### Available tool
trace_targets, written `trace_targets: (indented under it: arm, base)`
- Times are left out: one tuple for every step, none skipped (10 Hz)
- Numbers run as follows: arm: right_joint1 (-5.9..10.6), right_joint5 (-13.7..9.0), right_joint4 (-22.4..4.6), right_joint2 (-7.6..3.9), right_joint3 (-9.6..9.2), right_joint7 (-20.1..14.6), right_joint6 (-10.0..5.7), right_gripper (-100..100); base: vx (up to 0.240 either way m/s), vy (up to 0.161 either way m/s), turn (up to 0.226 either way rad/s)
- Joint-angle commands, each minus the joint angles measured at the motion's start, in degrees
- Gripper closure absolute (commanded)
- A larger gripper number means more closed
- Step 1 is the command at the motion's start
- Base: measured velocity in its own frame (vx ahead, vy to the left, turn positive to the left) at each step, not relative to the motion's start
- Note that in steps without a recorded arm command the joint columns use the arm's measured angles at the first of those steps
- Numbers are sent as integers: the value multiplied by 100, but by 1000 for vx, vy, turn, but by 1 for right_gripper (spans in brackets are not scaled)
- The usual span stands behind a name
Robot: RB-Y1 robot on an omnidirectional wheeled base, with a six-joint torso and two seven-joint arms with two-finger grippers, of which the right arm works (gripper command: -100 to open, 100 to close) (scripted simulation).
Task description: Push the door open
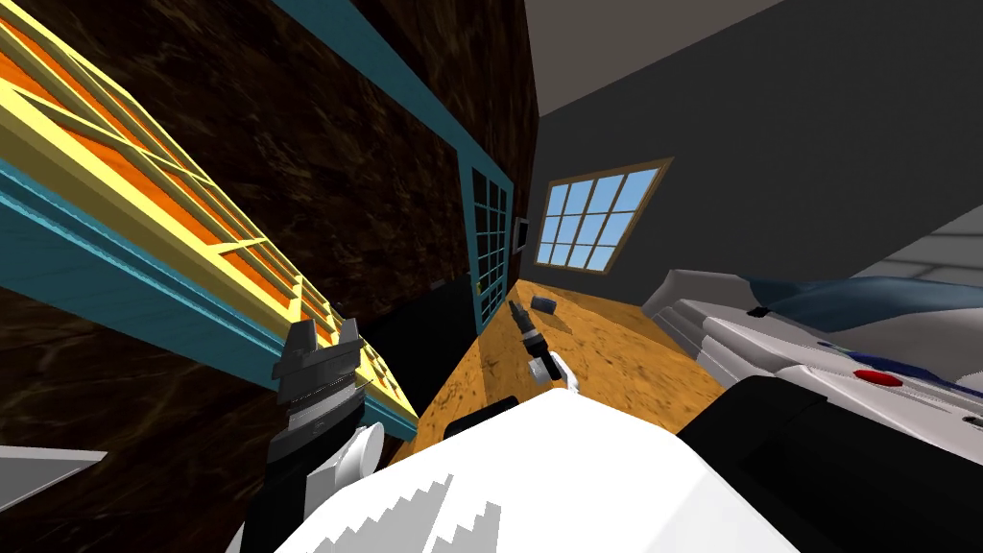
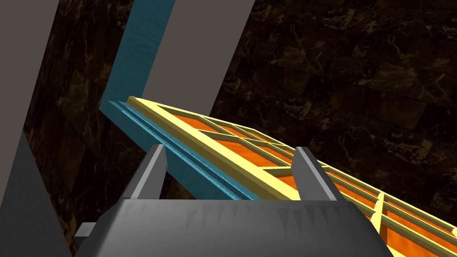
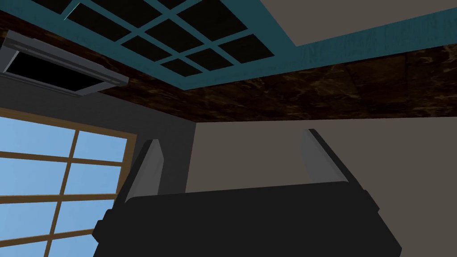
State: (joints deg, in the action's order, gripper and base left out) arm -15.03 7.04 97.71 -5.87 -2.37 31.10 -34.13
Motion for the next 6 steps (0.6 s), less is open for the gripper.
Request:
trace_targets:
  arm:
    - [87, 39, -208, 4, -28, 161, -47, -100]
    - [131, 61, -326, -1, -42, 249, -74, -100]
    - [175, 82, -445, -5, -56, 336, -101, -100]
    - [219, 103, -563, -10, -71, 423, -128, -100]
    - [263, 124, -681, -15, -85, 511, -156, -100]
    - [307, 145, -799, -19, -99, 598, -183, -100]
  base:
    - [82, -64, 65]
    - [86, -64, 57]
    - [93, -72, 48]
    - [108, -65, 60]
    - [103, -60, 67]
    - [89, -66, 58]
